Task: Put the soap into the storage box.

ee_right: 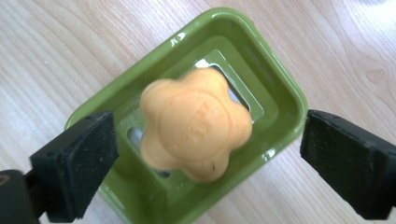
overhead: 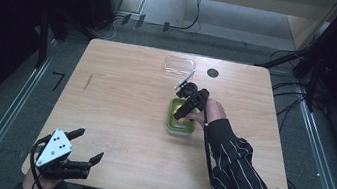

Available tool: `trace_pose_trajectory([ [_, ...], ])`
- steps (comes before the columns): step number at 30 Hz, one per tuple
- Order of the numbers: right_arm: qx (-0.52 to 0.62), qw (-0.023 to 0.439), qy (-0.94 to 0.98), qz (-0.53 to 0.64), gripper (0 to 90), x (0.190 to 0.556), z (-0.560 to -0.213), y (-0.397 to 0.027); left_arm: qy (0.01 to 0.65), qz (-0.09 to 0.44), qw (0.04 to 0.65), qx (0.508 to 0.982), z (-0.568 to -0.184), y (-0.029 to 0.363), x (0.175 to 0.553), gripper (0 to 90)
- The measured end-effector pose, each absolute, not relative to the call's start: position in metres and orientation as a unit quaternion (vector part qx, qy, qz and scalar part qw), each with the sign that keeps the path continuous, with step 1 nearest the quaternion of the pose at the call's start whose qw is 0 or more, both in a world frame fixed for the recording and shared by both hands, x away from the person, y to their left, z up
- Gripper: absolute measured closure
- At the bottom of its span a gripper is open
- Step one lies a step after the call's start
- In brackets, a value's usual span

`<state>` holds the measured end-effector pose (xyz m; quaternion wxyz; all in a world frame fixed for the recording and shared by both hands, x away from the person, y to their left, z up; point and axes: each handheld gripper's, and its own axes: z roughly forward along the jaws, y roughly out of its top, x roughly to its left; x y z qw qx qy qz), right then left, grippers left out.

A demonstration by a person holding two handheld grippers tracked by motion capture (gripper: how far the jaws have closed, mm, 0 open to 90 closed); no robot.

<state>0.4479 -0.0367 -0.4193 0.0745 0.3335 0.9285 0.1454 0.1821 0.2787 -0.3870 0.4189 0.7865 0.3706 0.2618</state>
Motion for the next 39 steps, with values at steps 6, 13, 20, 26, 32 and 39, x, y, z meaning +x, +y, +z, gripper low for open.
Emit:
trace_pose_trajectory([
  [6,0.348,0.082,0.922,0.148,1.4,0.439,-0.41,-0.051,0.368,0.259,0.42,0.788,-0.387,0.277,0.184,13.6],
  [13,0.368,0.094,0.914,0.139,1.3,0.427,-0.402,-0.072,0.366,0.259,0.421,0.789,-0.387,0.276,0.185,13.6],
  [20,0.381,0.101,0.911,0.122,1.3,0.412,-0.4,-0.096,0.362,0.259,0.42,0.791,-0.387,0.275,0.186,13.6],
  [26,0.392,0.098,0.908,0.107,1.3,0.4,-0.403,-0.113,0.36,0.257,0.421,0.792,-0.387,0.273,0.188,13.6],
  [32,0.407,0.086,0.906,0.085,1.4,0.388,-0.413,-0.126,0.357,0.254,0.424,0.793,-0.387,0.271,0.191,13.6],
  [39,0.421,0.07,0.903,0.055,1.7,0.371,-0.43,-0.142,0.348,0.25,0.426,0.797,-0.387,0.267,0.196,13.6],
])
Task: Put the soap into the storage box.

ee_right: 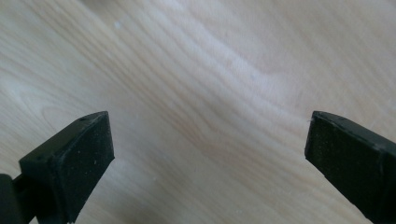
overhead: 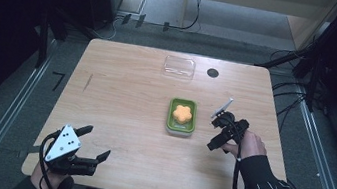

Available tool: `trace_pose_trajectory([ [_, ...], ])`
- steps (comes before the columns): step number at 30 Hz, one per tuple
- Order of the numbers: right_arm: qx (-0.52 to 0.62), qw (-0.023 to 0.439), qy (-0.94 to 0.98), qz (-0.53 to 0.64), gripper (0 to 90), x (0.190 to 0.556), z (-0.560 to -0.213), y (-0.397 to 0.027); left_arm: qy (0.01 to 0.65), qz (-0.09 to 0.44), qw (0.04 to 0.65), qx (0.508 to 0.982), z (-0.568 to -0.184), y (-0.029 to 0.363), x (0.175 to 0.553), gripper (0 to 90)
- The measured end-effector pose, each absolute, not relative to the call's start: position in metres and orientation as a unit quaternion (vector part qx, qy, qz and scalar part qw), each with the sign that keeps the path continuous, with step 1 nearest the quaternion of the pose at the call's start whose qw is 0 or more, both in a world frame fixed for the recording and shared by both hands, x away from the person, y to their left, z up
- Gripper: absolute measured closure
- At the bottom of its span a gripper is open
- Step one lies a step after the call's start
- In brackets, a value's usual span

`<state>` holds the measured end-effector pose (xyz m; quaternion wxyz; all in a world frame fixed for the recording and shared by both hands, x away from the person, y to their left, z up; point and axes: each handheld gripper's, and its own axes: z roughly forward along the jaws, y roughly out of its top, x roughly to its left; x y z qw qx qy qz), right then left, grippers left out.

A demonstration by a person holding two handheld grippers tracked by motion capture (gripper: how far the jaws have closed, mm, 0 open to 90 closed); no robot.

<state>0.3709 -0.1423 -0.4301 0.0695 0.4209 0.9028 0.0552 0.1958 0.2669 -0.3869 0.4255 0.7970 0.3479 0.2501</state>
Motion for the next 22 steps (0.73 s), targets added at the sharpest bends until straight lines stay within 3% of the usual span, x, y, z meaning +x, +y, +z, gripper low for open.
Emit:
trace_pose_trajectory([
  [22,0.444,0.068,0.893,0.036,2.8,0.315,-0.46,-0.186,0.325,0.237,0.429,0.809,-0.387,0.254,0.21,13.6],
])
